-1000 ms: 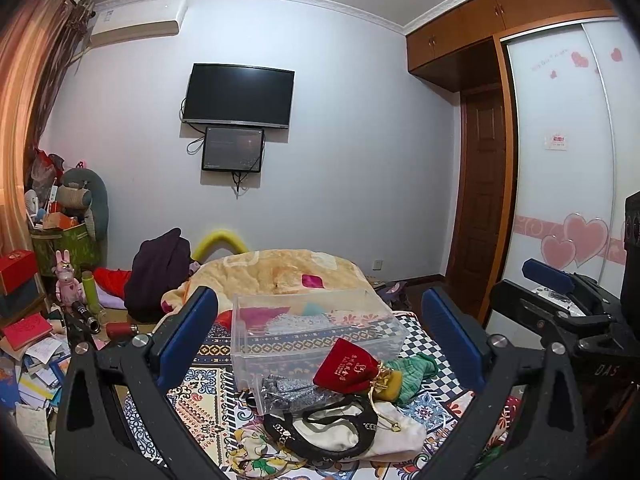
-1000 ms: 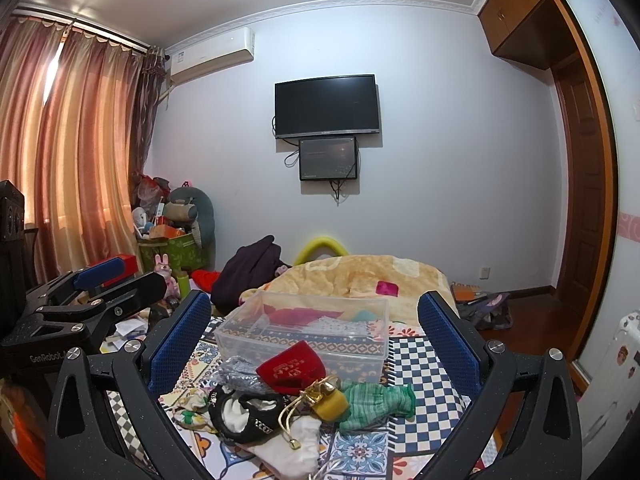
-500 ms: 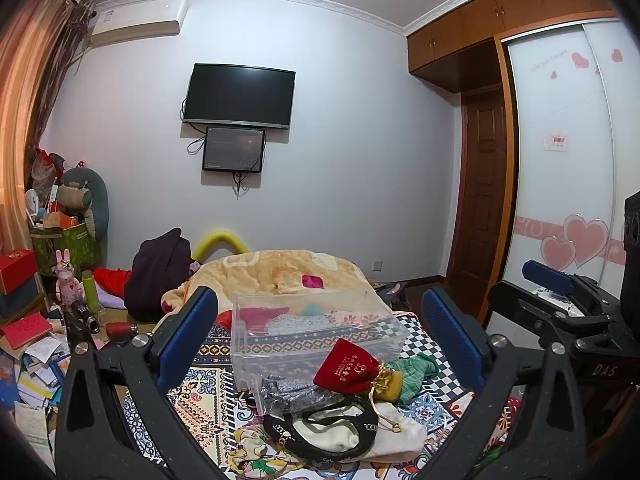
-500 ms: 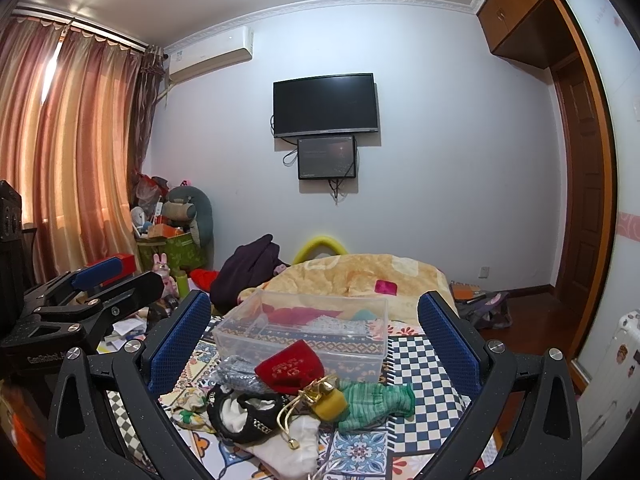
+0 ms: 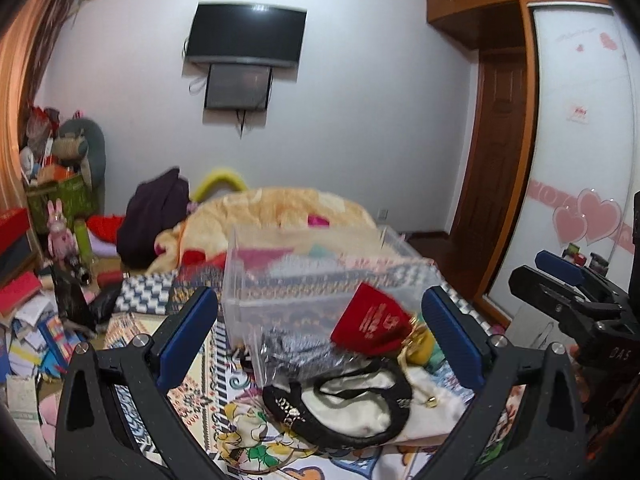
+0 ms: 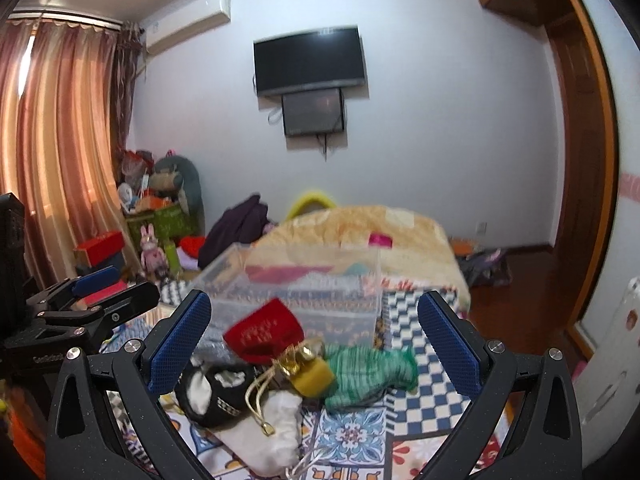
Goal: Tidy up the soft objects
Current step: 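Grasp the gold pouch with the right gripper while the left gripper grasps the silver mesh bag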
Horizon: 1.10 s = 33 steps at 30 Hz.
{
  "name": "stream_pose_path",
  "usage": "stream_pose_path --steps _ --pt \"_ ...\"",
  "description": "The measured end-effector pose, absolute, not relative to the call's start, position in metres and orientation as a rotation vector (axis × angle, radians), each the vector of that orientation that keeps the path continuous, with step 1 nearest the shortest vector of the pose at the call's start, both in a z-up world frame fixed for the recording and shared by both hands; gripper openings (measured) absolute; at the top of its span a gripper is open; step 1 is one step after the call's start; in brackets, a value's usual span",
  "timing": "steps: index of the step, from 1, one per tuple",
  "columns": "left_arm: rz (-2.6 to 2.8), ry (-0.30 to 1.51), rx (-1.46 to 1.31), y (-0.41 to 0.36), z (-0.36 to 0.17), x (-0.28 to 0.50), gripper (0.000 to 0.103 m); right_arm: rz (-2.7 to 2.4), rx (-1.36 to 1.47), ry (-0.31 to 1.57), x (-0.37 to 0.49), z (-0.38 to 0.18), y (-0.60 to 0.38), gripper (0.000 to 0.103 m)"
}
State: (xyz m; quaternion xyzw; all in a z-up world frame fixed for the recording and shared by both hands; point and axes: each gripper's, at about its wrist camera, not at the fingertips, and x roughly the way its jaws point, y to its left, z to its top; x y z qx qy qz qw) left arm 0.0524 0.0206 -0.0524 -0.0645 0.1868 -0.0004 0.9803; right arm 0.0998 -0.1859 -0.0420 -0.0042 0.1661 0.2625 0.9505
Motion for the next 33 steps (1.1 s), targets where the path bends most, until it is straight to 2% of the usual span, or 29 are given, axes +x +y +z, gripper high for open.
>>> stream_pose_path --steps 6,10,13,18,21,22,24,26,27,29,33 --pt "0.016 0.47 -0.146 0.03 -0.084 0.076 0.103 0.574 -0.018 0.418 0.115 -0.064 -0.179 0.102" --pt "0.071 0.537 -0.155 0.041 -0.107 0.091 0.102 0.626 -0.023 0.474 0.126 -0.079 -0.171 0.094" --pt "0.088 0.579 -0.184 0.05 -0.118 0.098 0.087 0.638 -0.043 0.514 0.134 -0.089 -0.162 0.086" --pt "0.045 0.631 -0.283 0.063 -0.135 0.105 0.078 0.662 -0.054 0.576 0.148 -0.1 -0.149 0.08" --pt "0.042 0.631 -0.269 0.062 -0.137 0.106 0.077 0.674 -0.05 0.609 0.155 -0.105 -0.144 0.064" --pt "0.036 0.637 -0.263 0.06 -0.138 0.108 0.074 0.684 -0.041 0.632 0.158 -0.107 -0.143 0.057" --pt "0.018 0.659 -0.246 0.055 -0.141 0.113 0.066 0.691 -0.022 0.643 0.161 -0.11 -0.144 0.054" --pt "0.007 0.672 -0.241 0.05 -0.142 0.113 0.053 0.691 -0.021 0.63 0.158 -0.109 -0.147 0.044" --pt "0.001 0.676 -0.243 0.051 -0.142 0.114 0.051 0.696 -0.021 0.625 0.156 -0.107 -0.149 0.042" --pt "-0.006 0.677 -0.249 0.05 -0.142 0.113 0.038 0.706 -0.018 0.612 0.152 -0.104 -0.15 0.033" --pt "0.007 0.653 -0.242 0.049 -0.139 0.109 0.028 0.696 -0.032 0.581 0.148 -0.098 -0.152 0.031"
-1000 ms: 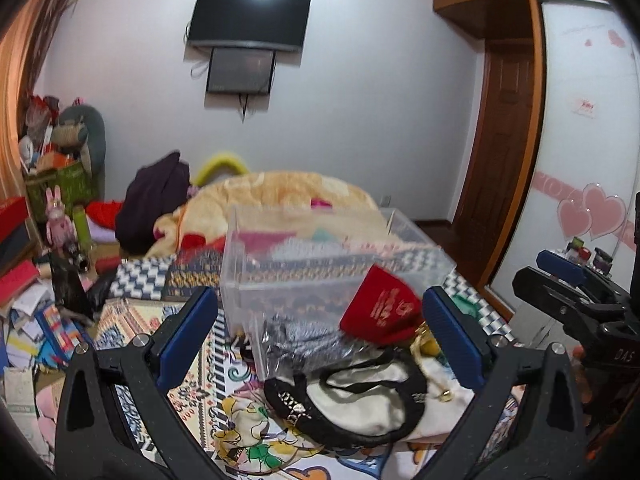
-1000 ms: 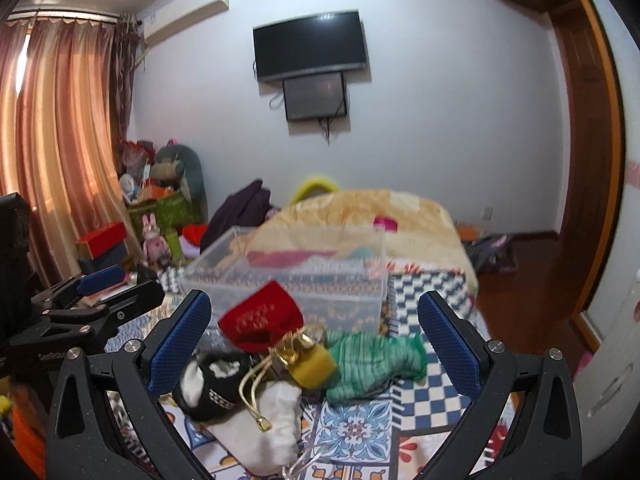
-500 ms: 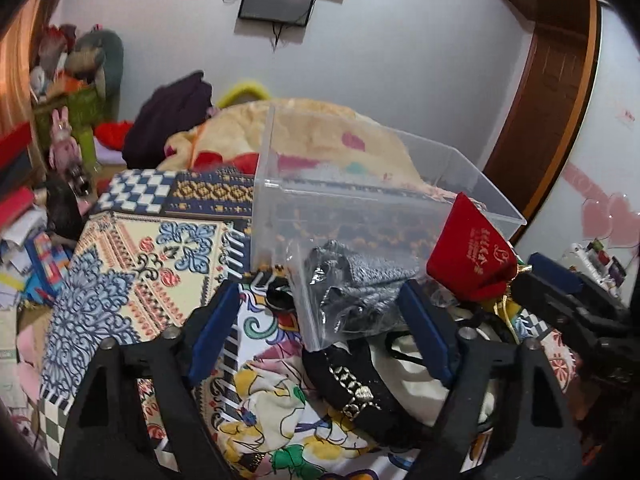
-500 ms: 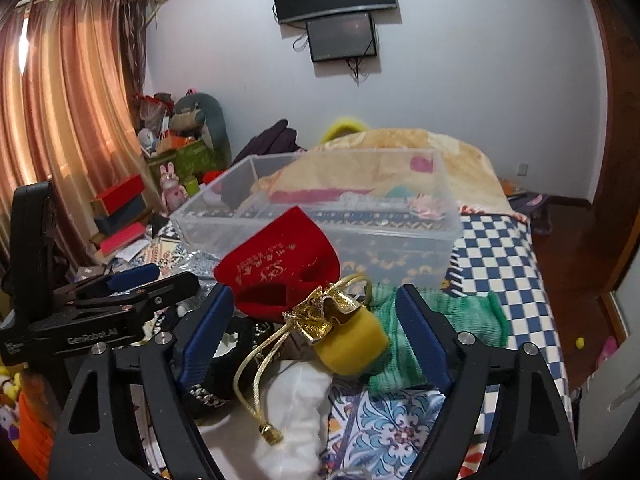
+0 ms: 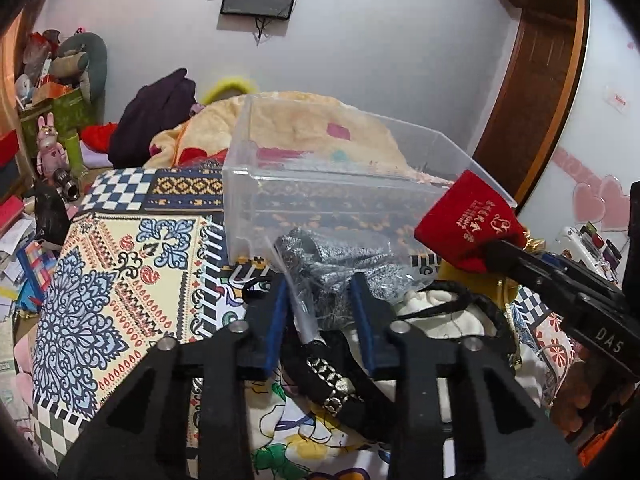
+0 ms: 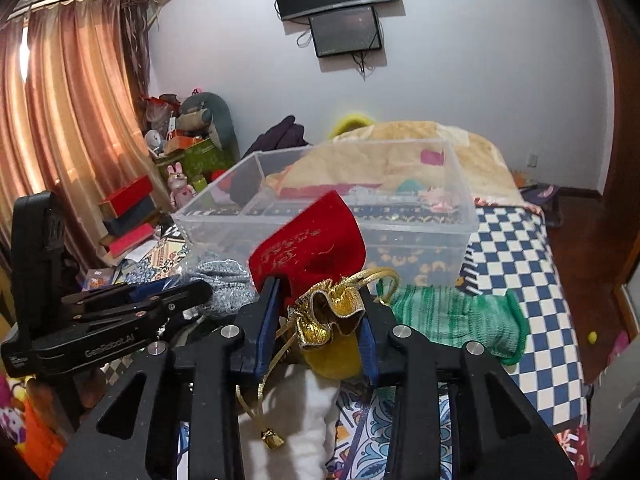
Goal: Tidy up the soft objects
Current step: 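Grasp the gold pouch with the right gripper while the left gripper grasps the silver mesh bag, then carry both pouches over the clear box and open both grippers to drop them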
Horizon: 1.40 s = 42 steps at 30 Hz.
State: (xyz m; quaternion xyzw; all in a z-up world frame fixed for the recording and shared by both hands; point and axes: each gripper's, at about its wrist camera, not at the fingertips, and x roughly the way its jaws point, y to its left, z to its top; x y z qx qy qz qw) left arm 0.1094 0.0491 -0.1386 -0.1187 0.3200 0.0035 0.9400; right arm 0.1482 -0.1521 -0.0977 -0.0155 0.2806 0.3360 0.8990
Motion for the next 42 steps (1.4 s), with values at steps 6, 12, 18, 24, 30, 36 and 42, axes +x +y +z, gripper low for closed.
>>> stream_pose_path --steps 6,12,18,24,30,36,42 --pt "0.01 0.581 -0.172 0.036 -0.115 0.089 0.014 0.679 -0.033 0.531 0.139 -0.082 -0.161 0.03" --pt "0.012 0.509 -0.137 0.03 -0.086 0.073 0.011 0.666 -0.041 0.476 0.133 -0.063 -0.163 0.029" --pt "0.027 0.475 -0.132 0.034 -0.069 0.071 0.011 0.7 -0.036 0.484 0.138 -0.057 -0.161 0.029" --pt "0.044 0.491 -0.158 0.042 -0.076 0.07 0.011 0.696 -0.082 0.62 0.153 -0.096 -0.144 0.032" --pt "0.037 0.492 -0.16 0.043 -0.082 0.069 0.011 0.65 -0.131 0.654 0.158 -0.109 -0.146 0.051" --pt "0.029 0.507 -0.14 0.04 -0.089 0.072 0.011 0.639 -0.11 0.646 0.163 -0.101 -0.154 0.052" --pt "0.044 0.558 -0.187 0.065 -0.102 0.073 0.033 0.643 -0.123 0.626 0.167 -0.095 -0.143 0.052"
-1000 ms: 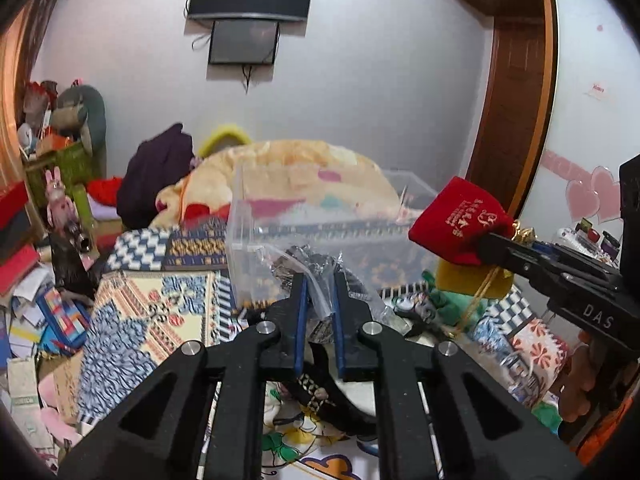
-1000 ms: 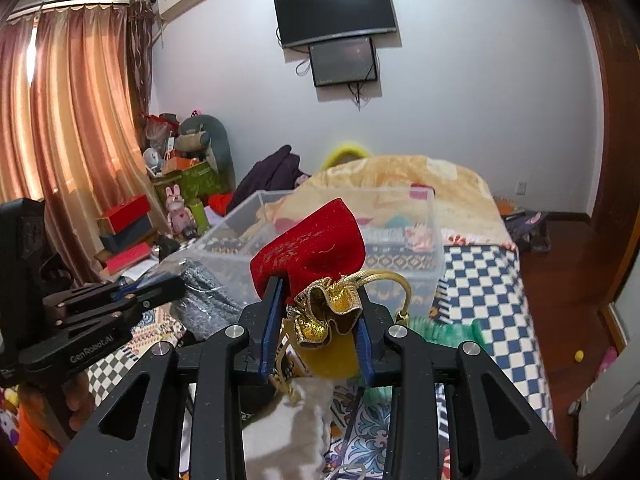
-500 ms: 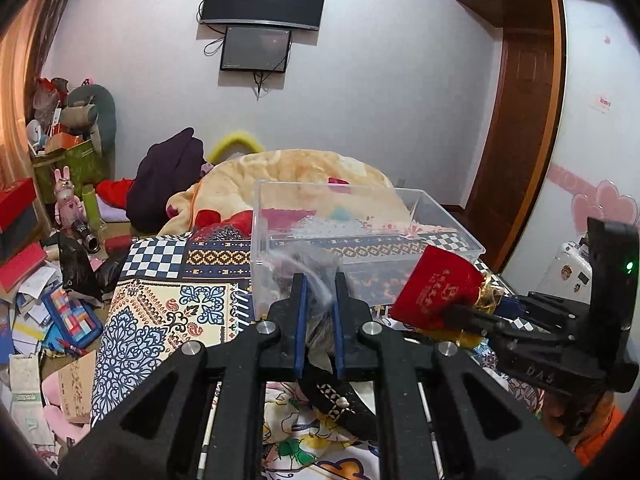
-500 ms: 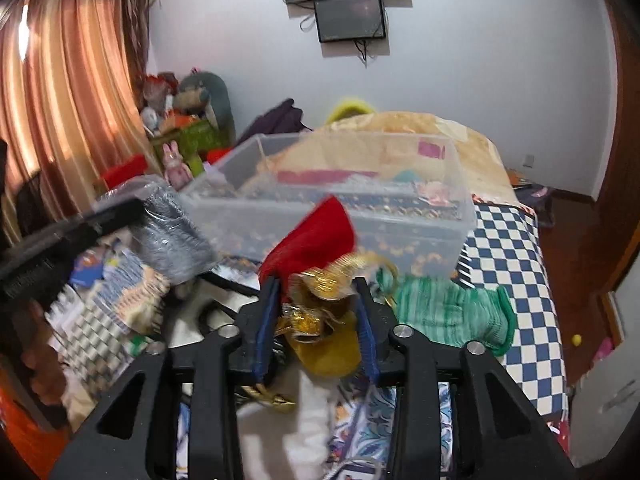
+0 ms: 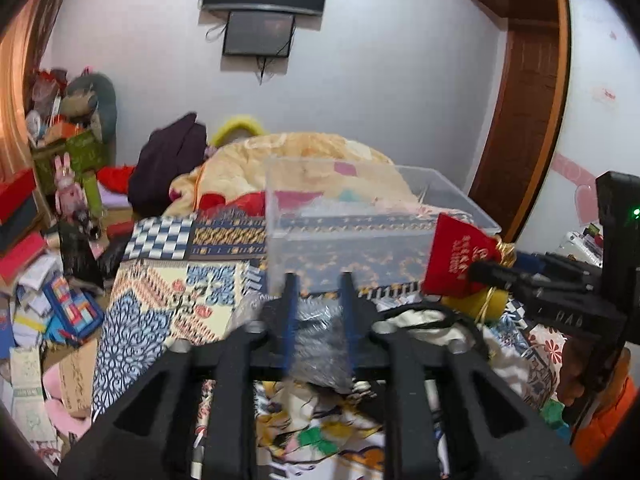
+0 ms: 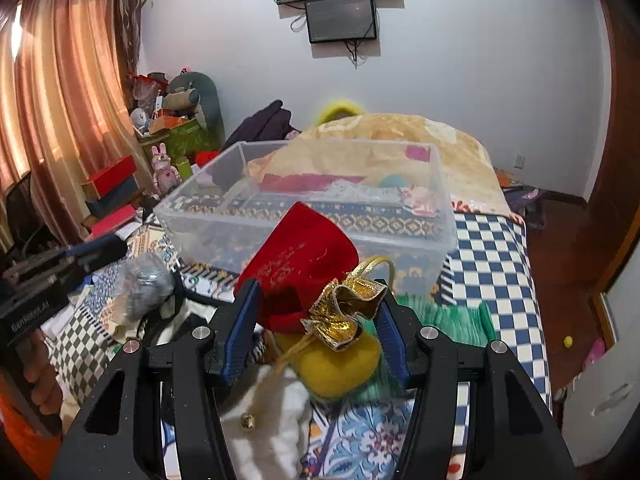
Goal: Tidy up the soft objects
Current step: 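Carry both pouches over the clear box and open both grippers to drop them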
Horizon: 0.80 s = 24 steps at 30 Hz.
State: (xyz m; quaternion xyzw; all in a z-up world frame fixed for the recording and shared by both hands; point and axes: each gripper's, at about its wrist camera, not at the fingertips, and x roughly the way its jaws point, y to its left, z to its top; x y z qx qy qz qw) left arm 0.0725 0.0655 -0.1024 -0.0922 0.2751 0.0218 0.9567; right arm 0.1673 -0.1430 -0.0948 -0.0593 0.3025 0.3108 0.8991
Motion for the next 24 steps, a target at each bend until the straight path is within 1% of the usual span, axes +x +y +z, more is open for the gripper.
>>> stream_pose_path --steps 1,2,3,4,6,7,8,11,16,18,19,20,21,23,24 --pt "0.051 0.565 -0.198 0.069 -0.105 0.073 0.048 0.652 -0.122 0.619 0.167 -0.093 -0.141 0.052" --pt "0.057 0.572 -0.208 0.074 -0.108 0.073 0.056 0.658 -0.12 0.613 0.167 -0.092 -0.14 0.046" --pt "0.061 0.581 -0.216 0.078 -0.112 0.073 0.059 0.663 -0.12 0.603 0.166 -0.091 -0.138 0.041" --pt "0.065 0.592 -0.221 0.081 -0.116 0.074 0.061 0.672 -0.129 0.598 0.165 -0.09 -0.135 0.033" --pt "0.068 0.62 -0.223 0.085 -0.123 0.077 0.064 0.68 -0.143 0.588 0.163 -0.089 -0.131 0.029" --pt "0.07 0.635 -0.221 0.086 -0.127 0.078 0.068 0.683 -0.155 0.575 0.16 -0.088 -0.128 0.023" --pt "0.078 0.65 -0.214 0.086 -0.132 0.08 0.072 0.688 -0.16 0.571 0.16 -0.087 -0.127 0.023" --pt "0.1 0.673 -0.202 0.088 -0.141 0.083 0.078 0.708 -0.156 0.546 0.155 -0.082 -0.127 0.022" --pt "0.101 0.714 -0.26 0.094 -0.152 0.089 0.077 0.72 -0.136 0.502 0.149 -0.07 -0.131 0.021" --pt "0.079 0.714 -0.304 0.098 -0.152 0.089 0.068 0.723 -0.124 0.485 0.145 -0.065 -0.133 0.021" --pt "0.075 0.719 -0.31 0.098 -0.153 0.089 0.058 0.723 -0.119 0.475 0.143 -0.062 -0.135 0.021" --pt "0.072 0.721 -0.31 0.099 -0.154 0.089 0.054 0.722 -0.115 0.467 0.142 -0.059 -0.137 0.021" --pt "0.072 0.718 -0.305 0.098 -0.154 0.088 0.052 0.722 -0.113 0.462 0.143 -0.057 -0.138 0.021" --pt "0.076 0.714 -0.288 0.096 -0.154 0.085 0.044 0.715 -0.106 0.448 0.142 -0.052 -0.141 0.021" --pt "0.081 0.711 -0.285 0.095 -0.153 0.083 0.043 0.712 -0.103 0.444 0.142 -0.051 -0.142 0.021"
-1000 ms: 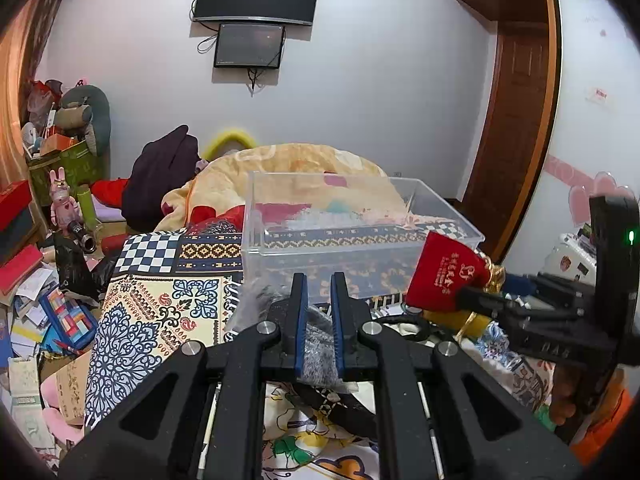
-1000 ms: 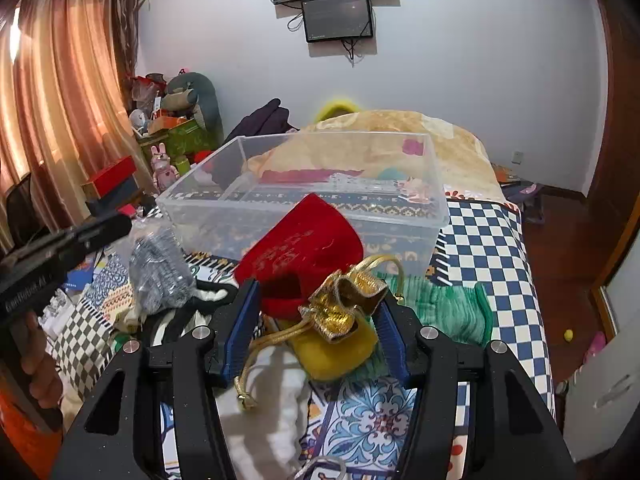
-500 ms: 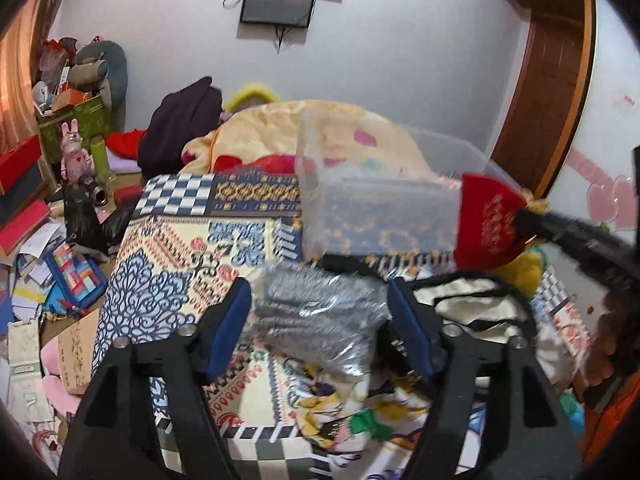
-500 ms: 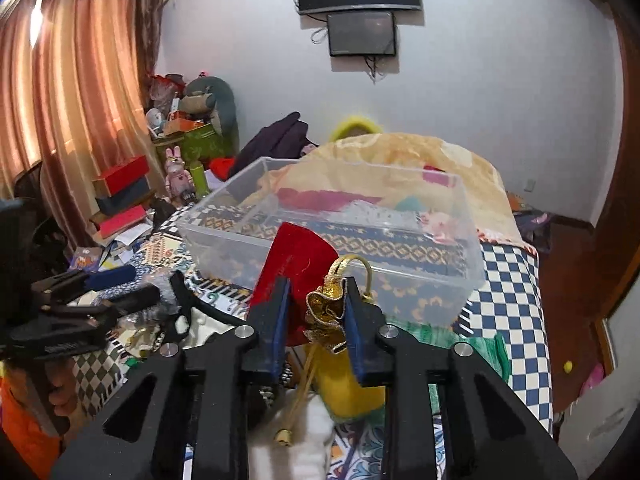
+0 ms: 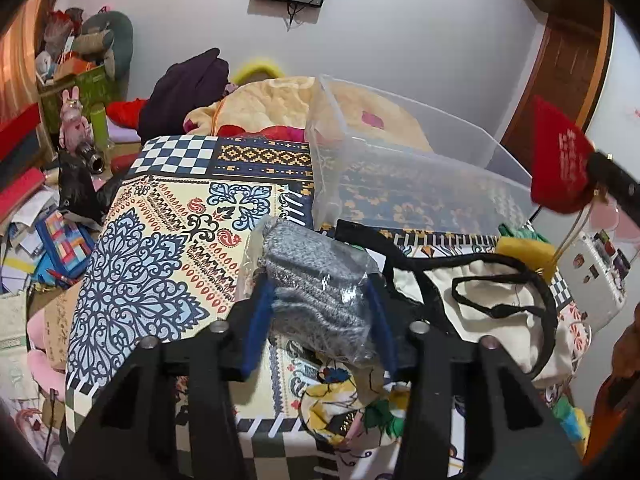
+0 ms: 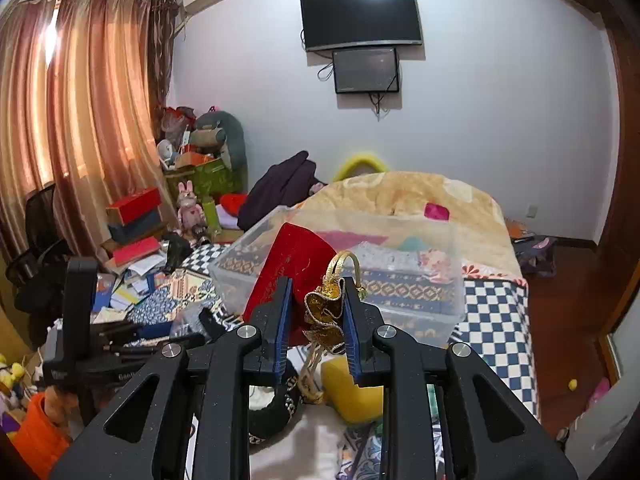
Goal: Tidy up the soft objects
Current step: 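Carry both pouches over the clear box and open both grippers to drop them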
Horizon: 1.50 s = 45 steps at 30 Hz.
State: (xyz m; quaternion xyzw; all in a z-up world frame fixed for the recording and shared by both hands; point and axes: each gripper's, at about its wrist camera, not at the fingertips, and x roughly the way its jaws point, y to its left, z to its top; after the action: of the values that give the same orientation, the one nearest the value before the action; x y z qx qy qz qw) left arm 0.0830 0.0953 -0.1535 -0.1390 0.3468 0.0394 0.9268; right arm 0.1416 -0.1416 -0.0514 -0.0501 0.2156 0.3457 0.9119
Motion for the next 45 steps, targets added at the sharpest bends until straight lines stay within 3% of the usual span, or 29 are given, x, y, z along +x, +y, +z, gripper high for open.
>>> stream_pose_path --steps 5,22,30,39,45 --pt "0.089 0.685 -0.261 0.091 -0.139 0.075 0.03 0.695 -0.093 0.425 0.147 -0.042 -0.145 0.021" --pt "0.039 0.482 -0.095 0.054 -0.048 0.115 0.03 0.625 -0.071 0.38 0.182 -0.019 -0.139 0.021" --pt "0.027 0.565 -0.055 0.048 -0.064 0.172 0.03 0.59 -0.099 0.451 0.212 -0.035 -0.125 0.021" --pt "0.028 0.718 -0.025 0.046 -0.101 0.22 0.03 0.605 -0.172 0.656 0.237 -0.079 -0.114 0.023" --pt "0.02 0.756 -0.05 0.05 -0.112 0.225 0.036 0.63 -0.166 0.742 0.24 -0.083 -0.119 0.025"
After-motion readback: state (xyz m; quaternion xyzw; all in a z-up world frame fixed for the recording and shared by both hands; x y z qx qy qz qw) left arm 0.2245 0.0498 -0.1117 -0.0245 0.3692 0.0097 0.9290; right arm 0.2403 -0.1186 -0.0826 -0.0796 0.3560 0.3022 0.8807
